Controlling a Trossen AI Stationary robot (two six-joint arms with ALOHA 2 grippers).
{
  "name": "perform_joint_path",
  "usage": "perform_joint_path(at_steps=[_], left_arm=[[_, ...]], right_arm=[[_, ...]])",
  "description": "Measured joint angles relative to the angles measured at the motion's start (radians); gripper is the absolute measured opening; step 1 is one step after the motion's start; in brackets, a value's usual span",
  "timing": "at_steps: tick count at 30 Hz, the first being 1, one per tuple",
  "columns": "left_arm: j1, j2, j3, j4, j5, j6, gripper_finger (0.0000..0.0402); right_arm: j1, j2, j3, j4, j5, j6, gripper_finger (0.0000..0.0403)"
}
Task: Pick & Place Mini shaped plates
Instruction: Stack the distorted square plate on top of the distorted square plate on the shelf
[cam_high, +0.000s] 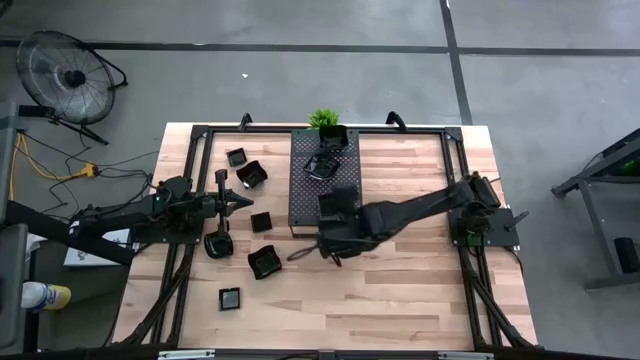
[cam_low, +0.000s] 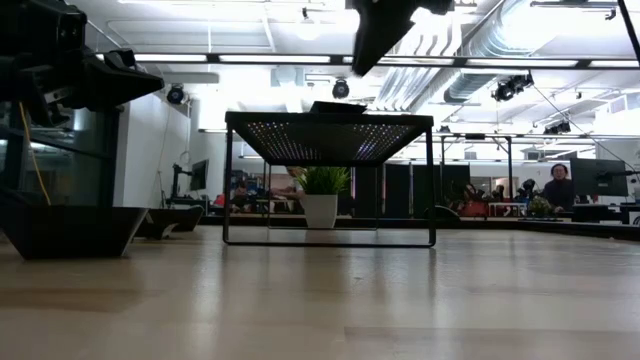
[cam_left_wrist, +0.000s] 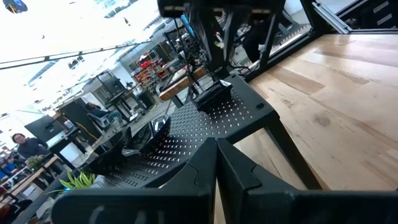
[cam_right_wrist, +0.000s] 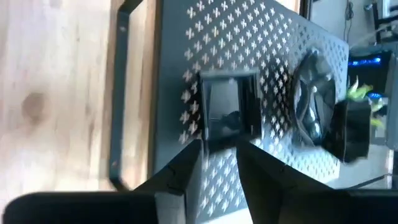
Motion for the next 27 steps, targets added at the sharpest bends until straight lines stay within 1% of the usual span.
perform_joint_path(at_steps=[7,9,10,13,18,20,22,27], left_arm=[[0.0,0.0,0.0,0.0,0.0,0.0,0.0001],[0.0,0.0,0.0,0.0,0.0,0.0,0.0001],[0.0,0.0,0.0,0.0,0.0,0.0,0.0001],[0.0,0.0,0.0,0.0,0.0,0.0,0.0001],[0.0,0.0,0.0,0.0,0.0,0.0,0.0001],[0.0,0.0,0.0,0.0,0.0,0.0,0.0001],[0.0,0.0,0.0,0.0,0.0,0.0,0.0001],[0.0,0.0,0.0,0.0,0.0,0.0,0.0001]], right_arm=[[0.105,-0.095,-0.001,-0.179,0.093,0.288,0.0075],[0.136,-0.134,-0.041,-0.163,0.121,0.336,0.0067],[0.147,-0.163,-0.083,-0.136,0.13,0.341,0.0063],[0.166,-0.278,-0.283,0.055,0.102,0.324,0.0051],[0.141,-0.513,-0.72,0.501,-0.047,0.234,0.0031],[0.128,-0.609,-0.87,0.674,-0.077,0.187,0.0023],[0.108,-0.699,-0.994,0.817,-0.096,0.145,0.0015],[0.03,-0.912,-1.242,1.079,-0.099,0.038,0.0002]])
